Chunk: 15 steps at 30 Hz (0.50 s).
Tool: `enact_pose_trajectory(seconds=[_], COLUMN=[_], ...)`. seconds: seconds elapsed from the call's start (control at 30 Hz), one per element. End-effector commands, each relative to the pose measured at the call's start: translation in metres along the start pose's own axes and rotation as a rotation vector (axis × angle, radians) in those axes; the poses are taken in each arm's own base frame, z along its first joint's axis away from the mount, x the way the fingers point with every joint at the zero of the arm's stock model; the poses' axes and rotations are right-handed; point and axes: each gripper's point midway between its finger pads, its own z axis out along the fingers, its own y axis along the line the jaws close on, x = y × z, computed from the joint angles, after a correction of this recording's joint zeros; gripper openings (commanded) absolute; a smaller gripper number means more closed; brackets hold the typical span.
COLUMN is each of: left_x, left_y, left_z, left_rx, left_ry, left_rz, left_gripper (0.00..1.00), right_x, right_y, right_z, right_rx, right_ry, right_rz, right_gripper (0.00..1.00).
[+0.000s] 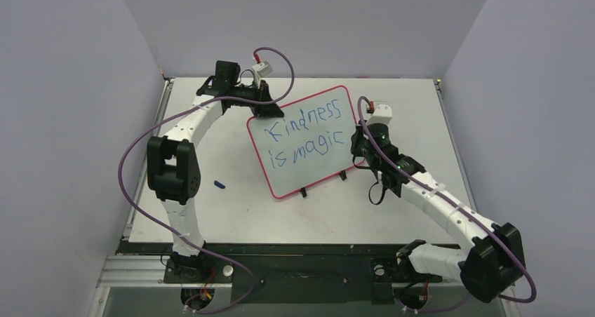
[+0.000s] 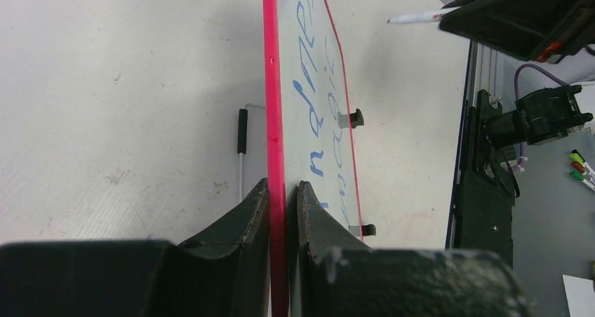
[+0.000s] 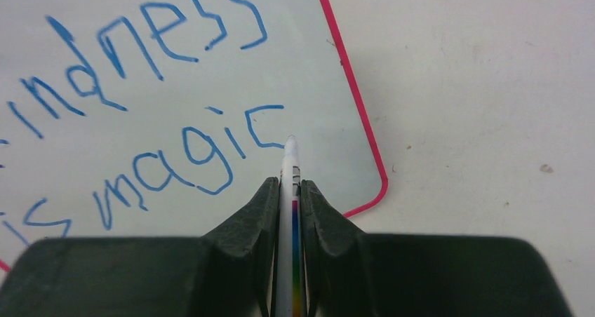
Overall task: Write a sentence on the whiteboard
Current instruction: Put down the whiteboard on the whiteboard stand.
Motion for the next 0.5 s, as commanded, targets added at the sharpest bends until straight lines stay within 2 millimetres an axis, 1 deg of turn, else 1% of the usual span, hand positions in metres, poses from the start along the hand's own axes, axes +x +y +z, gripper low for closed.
enact_pose_trajectory(seconds=[0.0, 0.07, 0.27, 0.3, 0.33, 0.4, 0.43, 0.47], left_x=[-0.005, -0.003, 0.008, 0.014, 0.014, 0.025, 0.025, 0.032], left_y=[-0.002, -0.003, -0.004, -0.003, -0.004, -0.006, -0.007, -0.006], left_z=[0.005, 0.006, 0.007, 0.006, 0.005, 0.005, 0.006, 0.007], left_rx=[-0.016, -0.019, -0.044, -0.052, -0.055, -0.058, -0.067, -0.079], left_ry=[-0.005, -0.005, -0.007, 0.005, 0.006, 0.019, 0.018, 0.027], left_rz=[0.12, 0.108, 0.062, 0.045, 0.044, 0.018, 0.023, 0.006], left_gripper=[0.0, 0.0, 0.0, 0.0, 0.0, 0.0, 0.0, 0.0], right_x=[-0.048, -0.052, -0.051, -0.051, -0.05, -0.047, -0.046, -0.044], right_y=[0.0, 0.0, 0.003, 0.003, 0.004, 0.003, 0.003, 0.002], right_z=[-0.032, -0.043, -0.054, -0.055, -0.057, -0.059, -0.06, -0.061], right_rx=[-0.025, -0.045, -0.093, -0.097, -0.106, -0.113, -0.115, -0.118], right_ry=[-0.128, -0.153, -0.167, -0.168, -0.172, -0.173, -0.173, -0.175], right_rz=[0.045, 0.065, 0.1, 0.102, 0.106, 0.111, 0.113, 0.115], right_gripper=[0.0, 0.0, 0.0, 0.0, 0.0, 0.0, 0.0, 0.0])
